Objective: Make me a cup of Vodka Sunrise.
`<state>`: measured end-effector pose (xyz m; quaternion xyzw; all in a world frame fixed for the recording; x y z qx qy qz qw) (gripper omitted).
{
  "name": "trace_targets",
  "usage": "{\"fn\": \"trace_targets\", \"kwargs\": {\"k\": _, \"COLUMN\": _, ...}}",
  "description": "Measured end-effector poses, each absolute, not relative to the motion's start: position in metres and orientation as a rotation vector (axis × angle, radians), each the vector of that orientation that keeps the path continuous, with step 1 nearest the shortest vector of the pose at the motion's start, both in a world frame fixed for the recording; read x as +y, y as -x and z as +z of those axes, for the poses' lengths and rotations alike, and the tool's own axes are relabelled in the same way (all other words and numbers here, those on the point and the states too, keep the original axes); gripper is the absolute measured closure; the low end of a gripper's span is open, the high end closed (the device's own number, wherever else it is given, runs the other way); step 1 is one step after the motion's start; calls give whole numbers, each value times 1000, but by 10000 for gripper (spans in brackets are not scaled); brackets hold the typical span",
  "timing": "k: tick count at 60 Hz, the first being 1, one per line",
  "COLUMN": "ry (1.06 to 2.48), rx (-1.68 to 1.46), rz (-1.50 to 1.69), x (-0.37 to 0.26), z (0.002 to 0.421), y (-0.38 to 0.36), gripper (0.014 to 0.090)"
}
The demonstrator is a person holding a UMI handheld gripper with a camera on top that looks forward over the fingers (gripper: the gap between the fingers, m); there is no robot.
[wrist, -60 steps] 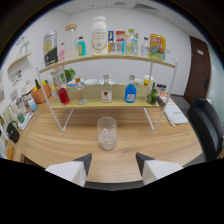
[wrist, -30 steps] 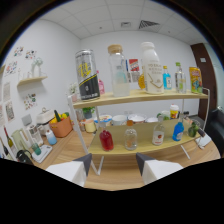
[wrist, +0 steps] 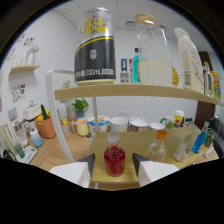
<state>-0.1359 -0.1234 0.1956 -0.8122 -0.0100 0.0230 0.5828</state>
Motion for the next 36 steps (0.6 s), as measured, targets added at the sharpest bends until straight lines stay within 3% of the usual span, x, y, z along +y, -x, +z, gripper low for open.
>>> {"fn": "trace_targets", "kwargs": {"k": 11, "ry": 1900, "rx": -35, "rz": 25, "x": -107, "z": 186, "y": 134, "gripper": 662}}
{"fn": "trace_targets", "kwargs": {"k": 36, "ry": 1851, "rx": -123, "rz": 10, "x": -128, "z": 203, "y": 131, "gripper": 694}}
